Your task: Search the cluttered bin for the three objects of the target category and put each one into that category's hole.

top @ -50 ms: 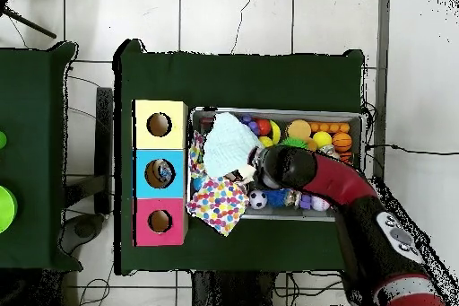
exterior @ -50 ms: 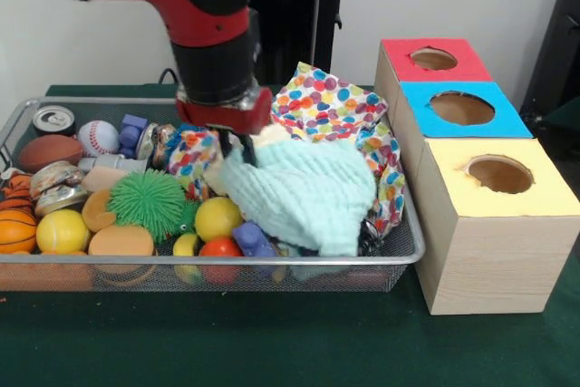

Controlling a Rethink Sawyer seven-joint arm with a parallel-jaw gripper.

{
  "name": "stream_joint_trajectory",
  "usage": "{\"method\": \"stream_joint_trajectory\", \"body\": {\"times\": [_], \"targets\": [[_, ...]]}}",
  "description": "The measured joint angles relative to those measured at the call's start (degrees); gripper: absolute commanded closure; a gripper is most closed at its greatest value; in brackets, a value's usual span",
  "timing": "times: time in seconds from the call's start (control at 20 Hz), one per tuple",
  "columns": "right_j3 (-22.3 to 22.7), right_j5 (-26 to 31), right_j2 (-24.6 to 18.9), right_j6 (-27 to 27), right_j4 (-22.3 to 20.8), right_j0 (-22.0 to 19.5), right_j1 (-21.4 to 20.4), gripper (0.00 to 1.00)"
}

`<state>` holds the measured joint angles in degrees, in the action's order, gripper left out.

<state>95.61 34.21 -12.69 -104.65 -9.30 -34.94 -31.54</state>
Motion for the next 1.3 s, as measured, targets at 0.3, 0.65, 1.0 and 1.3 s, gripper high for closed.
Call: {"method": "stream_joint_trajectory", "body": {"times": [0.3, 0.65, 1.0, 1.3], "targets": [[-3.1, 5.4, -1.8, 0.5, -4.8, -5.1, -3.5, 1.00], [-6.9, 5.5, -4.4, 1.0, -8.9, -8.9, -5.0, 1.00], [-11.0, 9.0, -7.5, 2.5, -12.1, -10.4, -5.1, 1.00], [-13.6, 14.4, -9.7, 4.9, -13.8, -10.5, -5.5, 1.00]]}}
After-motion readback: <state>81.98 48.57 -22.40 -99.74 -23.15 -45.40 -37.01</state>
